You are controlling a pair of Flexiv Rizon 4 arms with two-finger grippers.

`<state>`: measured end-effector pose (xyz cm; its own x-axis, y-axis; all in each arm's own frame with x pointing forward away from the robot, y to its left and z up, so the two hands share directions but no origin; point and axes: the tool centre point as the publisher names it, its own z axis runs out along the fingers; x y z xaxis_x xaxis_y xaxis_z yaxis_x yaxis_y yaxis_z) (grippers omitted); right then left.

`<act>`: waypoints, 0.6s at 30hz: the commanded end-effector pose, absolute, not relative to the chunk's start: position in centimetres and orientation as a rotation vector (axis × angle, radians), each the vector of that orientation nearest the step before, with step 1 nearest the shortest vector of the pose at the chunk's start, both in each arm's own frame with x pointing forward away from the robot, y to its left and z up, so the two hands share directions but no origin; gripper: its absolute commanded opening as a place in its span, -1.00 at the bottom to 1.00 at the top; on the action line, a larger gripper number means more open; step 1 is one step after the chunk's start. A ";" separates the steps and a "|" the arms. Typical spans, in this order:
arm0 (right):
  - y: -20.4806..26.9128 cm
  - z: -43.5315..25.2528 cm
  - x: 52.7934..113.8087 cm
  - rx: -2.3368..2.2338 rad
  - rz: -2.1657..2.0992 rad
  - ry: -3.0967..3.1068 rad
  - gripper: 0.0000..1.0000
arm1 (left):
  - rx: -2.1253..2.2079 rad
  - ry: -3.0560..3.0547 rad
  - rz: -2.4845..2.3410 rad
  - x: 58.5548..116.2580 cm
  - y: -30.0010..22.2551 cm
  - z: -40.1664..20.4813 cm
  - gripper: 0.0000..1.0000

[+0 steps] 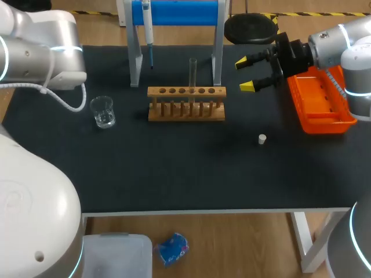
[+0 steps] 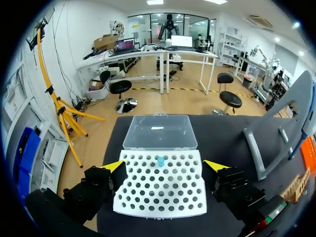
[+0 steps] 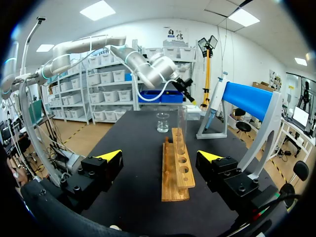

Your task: Invert the test tube, pick up the pipette, mount the tip to pipette, aspirate from beaker and dispense into the tube, eject the tip, return the pipette, and cap with the stopper.

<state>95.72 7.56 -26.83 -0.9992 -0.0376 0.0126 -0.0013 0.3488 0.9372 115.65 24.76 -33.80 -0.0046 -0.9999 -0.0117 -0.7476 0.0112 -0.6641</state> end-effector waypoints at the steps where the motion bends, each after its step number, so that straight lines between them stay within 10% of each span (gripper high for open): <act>1: 7.5 -26.9 95.7 0.039 -1.774 -2.554 1.00 | -1.800 1.815 -0.651 117.1 24.9 -34.6 1.00; 18: 7.5 -26.9 95.7 0.039 -1.774 -2.554 1.00 | -1.832 1.803 -0.629 118.9 25.4 -35.7 1.00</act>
